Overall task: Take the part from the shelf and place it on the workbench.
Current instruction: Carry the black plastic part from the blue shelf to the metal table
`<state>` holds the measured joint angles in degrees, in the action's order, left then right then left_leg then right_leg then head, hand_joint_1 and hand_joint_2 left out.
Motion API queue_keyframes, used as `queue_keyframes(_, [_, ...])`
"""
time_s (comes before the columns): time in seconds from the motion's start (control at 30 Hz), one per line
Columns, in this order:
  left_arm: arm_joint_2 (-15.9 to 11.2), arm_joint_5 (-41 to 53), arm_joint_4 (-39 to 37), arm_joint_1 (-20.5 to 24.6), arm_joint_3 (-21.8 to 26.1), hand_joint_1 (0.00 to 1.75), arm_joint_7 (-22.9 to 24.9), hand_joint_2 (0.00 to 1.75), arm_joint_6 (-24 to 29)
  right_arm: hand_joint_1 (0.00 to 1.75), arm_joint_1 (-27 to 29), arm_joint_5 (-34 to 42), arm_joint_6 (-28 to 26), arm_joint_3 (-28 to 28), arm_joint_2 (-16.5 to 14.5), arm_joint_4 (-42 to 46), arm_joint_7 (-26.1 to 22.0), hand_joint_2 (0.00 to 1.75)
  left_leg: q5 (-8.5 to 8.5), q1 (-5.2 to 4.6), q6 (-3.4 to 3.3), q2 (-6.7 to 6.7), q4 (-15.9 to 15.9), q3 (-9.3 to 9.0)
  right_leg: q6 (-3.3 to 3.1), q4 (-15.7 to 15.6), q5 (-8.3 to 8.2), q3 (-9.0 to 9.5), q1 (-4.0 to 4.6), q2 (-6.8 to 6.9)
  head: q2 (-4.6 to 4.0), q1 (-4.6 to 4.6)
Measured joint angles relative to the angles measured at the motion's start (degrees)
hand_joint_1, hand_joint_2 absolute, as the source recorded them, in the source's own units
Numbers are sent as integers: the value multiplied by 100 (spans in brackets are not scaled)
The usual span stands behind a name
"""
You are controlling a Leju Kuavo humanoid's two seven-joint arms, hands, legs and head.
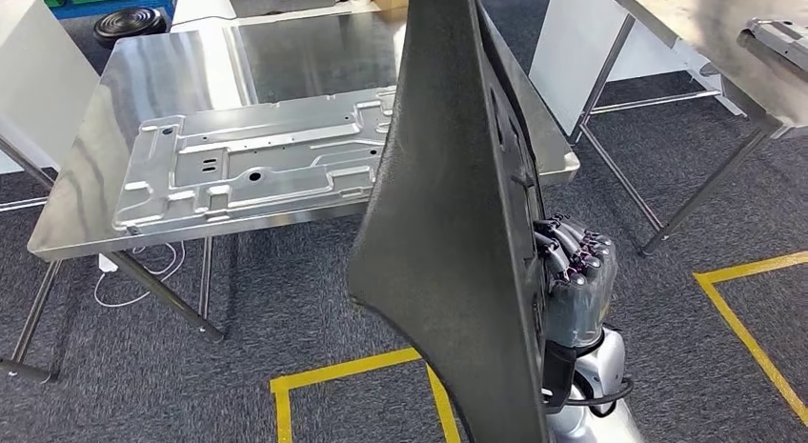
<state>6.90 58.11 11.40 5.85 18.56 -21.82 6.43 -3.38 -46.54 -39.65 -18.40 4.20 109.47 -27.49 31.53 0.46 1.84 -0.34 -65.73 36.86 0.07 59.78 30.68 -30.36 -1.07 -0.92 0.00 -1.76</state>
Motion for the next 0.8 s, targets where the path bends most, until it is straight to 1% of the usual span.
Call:
queue_keyframes(0.03, [-3,1,-4,-6,0,0,1,175,-2,169,1,-5,0,1,0,2,9,175,-239,6,-10,17,236,-26,32,4,58,52,1,-6,0,-25])
queue_keyframes(0.07, [-4,1,-7,-11,1,0,0,175,-4,169,4,-11,0,1,-1,4,16,175,-398,4,-33,34,365,-29,68,2,104,83,7,-9,0,-36])
queue_keyframes(0.13, [-6,1,-9,-5,2,0,-3,175,-8,169,7,-22,0,3,-2,10,24,175,-422,-11,-112,53,388,-29,122,-8,138,115,17,-9,0,-39])
queue_keyframes(0.17, [-5,1,-8,-4,2,0,-4,175,-7,169,7,-25,0,4,-2,14,24,175,-421,-6,-144,49,405,-52,139,17,137,108,13,-1,0,-29])
queue_keyframes(0.2, [-5,1,-7,-3,2,0,-3,175,-7,169,5,-26,0,6,-2,19,21,175,-403,5,-175,46,429,-90,154,120,132,55,10,9,0,-16])
queue_keyframes(0.23, [-4,3,-7,-6,2,0,-1,175,-7,169,1,-25,0,9,-2,23,16,175,-382,18,-205,44,456,-140,166,323,154,-70,8,17,0,13])
queue_keyframes(0.27, [-4,4,-6,-10,2,0,1,175,-7,169,3,-24,0,13,-2,26,12,175,-354,25,-232,45,478,-190,176,629,212,-271,7,25,0,51])
queue_keyframes(0.33, [-4,8,-6,-25,2,0,3,175,-7,169,11,-20,0,19,-2,25,7,175,-275,25,-269,46,497,-283,183,1301,428,-767,7,28,0,133])
queue_keyframes(0.37, [-5,8,-6,-33,2,0,3,175,-7,169,18,-19,0,20,-2,25,7,175,-226,24,-273,41,498,-338,183,1499,505,-969,7,28,0,167])
queue_keyframes(0.4, [-5,8,-6,-40,2,0,3,175,-7,169,21,-19,0,23,-2,25,8,175,-170,23,-273,33,498,-408,182,1525,491,-1090,8,28,0,199])
queue_keyframes(0.43, [-5,8,-6,-45,2,0,3,175,-7,169,22,-19,0,26,-2,25,8,175,-109,22,-268,25,500,-493,175,1370,351,-1122,12,29,0,232])
queue_keyframes(0.47, [-5,8,-6,-49,2,0,3,175,-7,169,22,-19,0,29,-2,26,8,175,-42,22,-257,19,502,-587,163,1068,95,-1085,20,32,0,261])
queue_keyframes(0.5, [-4,8,-8,-60,2,0,3,175,-8,169,22,-19,0,33,-2,25,8,175,25,20,-240,16,503,-674,142,706,-231,-1031,35,44,0,289])
queue_keyframes(0.53, [-3,8,-12,-65,2,0,3,175,-8,169,21,-19,0,39,-3,25,8,175,85,13,-214,14,505,-740,125,407,-447,-986,61,60,0,303])
queue_keyframes(0.57, [-2,8,-13,-69,2,0,2,175,-8,169,23,-19,0,45,-4,25,7,175,137,6,-181,14,519,-784,111,218,-589,-940,89,74,0,309])
queue_keyframes(0.6, [-2,8,-13,-72,2,0,0,175,-8,169,26,-19,0,54,-4,26,7,175,167,-2,-144,17,530,-824,94,123,-623,-917,108,83,0,308])
queue_keyframes(0.63, [-2,8,-11,-68,2,0,-2,175,-7,169,29,-19,0,61,-5,28,7,175,179,-10,-109,20,552,-867,78,104,-572,-873,114,78,0,297])
queue_keyframes(0.67, [-3,8,-8,-66,2,0,-2,175,-7,169,32,-19,0,67,-7,32,7,175,186,-11,-83,25,553,-907,51,79,-571,-800,95,67,0,285])
queue_keyframes(0.7, [-4,8,-7,-64,2,0,-1,175,-7,169,31,-19,0,73,-8,38,7,175,177,-9,-63,27,473,-916,13,47,-545,-735,73,56,0,269])
queue_keyframes(0.73, [-5,8,-7,-60,1,0,0,175,-7,169,26,-19,0,75,-11,44,7,175,194,-8,-46,25,290,-845,-26,28,-518,-660,56,50,0,245])
queue_keyframes(0.77, [-5,8,-5,-55,1,0,-1,175,-7,169,21,-20,0,78,-14,49,6,175,256,-1,-31,23,-11,-688,-60,14,-481,-594,44,49,0,213])
queue_keyframes(0.8, [-5,5,-5,-45,1,0,-6,175,-4,169,18,-21,0,79,-15,51,5,175,376,1,-15,21,-394,-462,-88,10,-438,-543,45,49,0,179])
